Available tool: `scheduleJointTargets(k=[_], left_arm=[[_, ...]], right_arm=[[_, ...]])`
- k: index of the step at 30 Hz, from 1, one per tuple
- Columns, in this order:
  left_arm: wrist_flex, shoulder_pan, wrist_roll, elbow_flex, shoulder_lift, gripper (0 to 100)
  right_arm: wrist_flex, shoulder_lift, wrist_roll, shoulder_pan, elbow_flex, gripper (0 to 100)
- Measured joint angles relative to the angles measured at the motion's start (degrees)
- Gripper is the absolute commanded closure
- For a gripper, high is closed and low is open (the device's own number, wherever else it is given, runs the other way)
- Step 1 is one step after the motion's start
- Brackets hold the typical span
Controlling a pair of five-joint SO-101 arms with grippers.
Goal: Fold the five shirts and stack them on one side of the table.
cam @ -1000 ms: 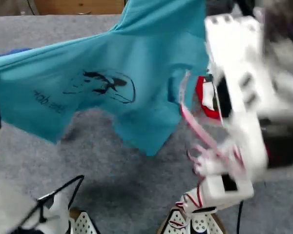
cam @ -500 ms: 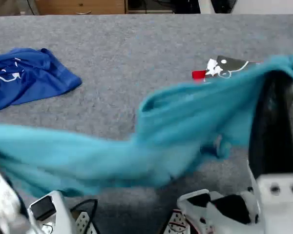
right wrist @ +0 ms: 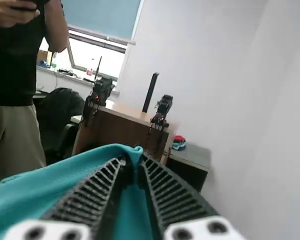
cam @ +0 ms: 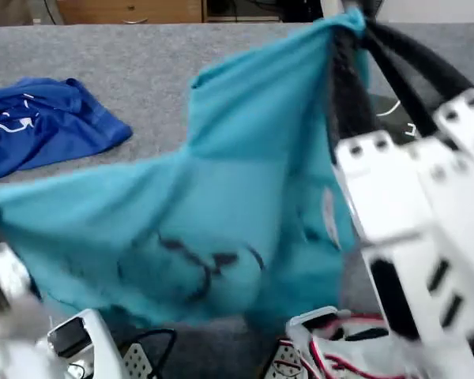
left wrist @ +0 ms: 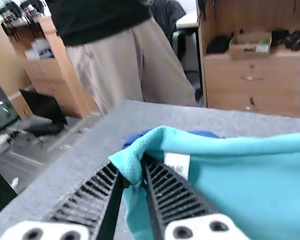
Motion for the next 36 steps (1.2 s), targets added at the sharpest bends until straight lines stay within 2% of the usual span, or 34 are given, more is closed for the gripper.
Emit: scheduleJointTargets(k=[4,9,11,13,16,21,29,33,36], left_arm=[[-18.1,4.6,6.0,18.0,0.3,98],[-50.8,7.6,12.7,41.3,7.3,98],[-62.9,8.8,13.2,44.4,11.5,98],[-70.3,9.9,13.2,43.6,15.4,98],[-73.3,10.9,13.6,39.6,22.9,98],[-73.7,11.1,13.8,31.0,37.5,98],[-66.0,12.5,13.8,21.9,53.3,98],[-63.6,13.2,13.8,21.3,56.3,98],[-59.8,13.2,13.8,21.2,56.4,98]], right_arm=[[-10.7,0.0,-0.3,0.0,14.9,99.7],[-31.7,0.8,-0.3,0.0,40.2,99.7],[-41.9,1.1,-0.4,0.0,50.0,99.7],[-51.8,3.1,-0.4,0.1,57.8,99.7],[-59.0,7.9,-0.4,0.1,63.2,99.7],[-61.0,15.2,-0.4,2.6,63.8,99.7],[-61.4,19.5,-5.6,2.9,63.0,99.7],[-61.2,21.6,-5.9,3.0,63.0,99.8],[-56.3,21.8,-5.9,3.0,62.2,99.7]])
